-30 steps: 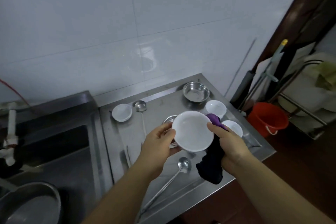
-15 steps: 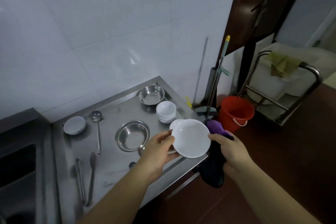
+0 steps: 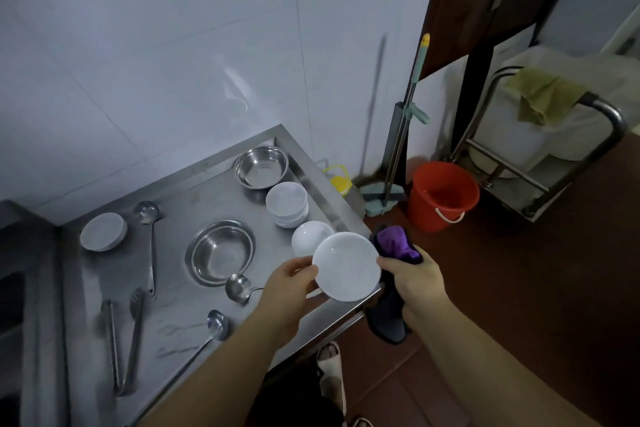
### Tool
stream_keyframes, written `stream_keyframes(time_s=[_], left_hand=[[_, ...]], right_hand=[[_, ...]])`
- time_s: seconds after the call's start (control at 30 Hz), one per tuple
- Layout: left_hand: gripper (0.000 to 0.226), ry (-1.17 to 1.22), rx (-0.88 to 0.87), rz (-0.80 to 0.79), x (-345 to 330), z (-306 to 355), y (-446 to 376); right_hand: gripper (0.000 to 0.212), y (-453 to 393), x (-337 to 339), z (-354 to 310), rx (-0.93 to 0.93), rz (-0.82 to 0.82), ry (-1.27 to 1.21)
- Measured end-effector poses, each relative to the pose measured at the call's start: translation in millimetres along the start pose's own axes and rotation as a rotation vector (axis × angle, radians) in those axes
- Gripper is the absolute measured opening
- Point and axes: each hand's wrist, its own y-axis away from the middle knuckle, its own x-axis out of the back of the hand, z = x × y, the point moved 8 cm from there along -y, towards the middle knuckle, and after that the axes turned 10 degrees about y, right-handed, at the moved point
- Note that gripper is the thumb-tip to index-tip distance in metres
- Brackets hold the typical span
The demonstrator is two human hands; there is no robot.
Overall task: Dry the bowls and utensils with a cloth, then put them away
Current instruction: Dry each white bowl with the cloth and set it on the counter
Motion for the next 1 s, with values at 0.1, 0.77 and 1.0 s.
stream_keyframes(time_s=[0.1,0.77,1.0], left_hand=[[0.019,0.049,0.029,0.031,5.4,1.2,-33.5],[0.017,-0.089,0.104,0.387,56.2,-13.4,-176.2],[0.021,-0.138,0.068,0.493,65.8,-22.1,-184.8]], right_hand=[[0.024,-29.0,-19.2,-4.1,-0.012,-0.004,0.054],[0.036,-164.7,-134.6,-8.3,0.100,-0.138,0.623],[0.029,-182.3,-160.7,-10.2,0.157,-0.245,0.717]])
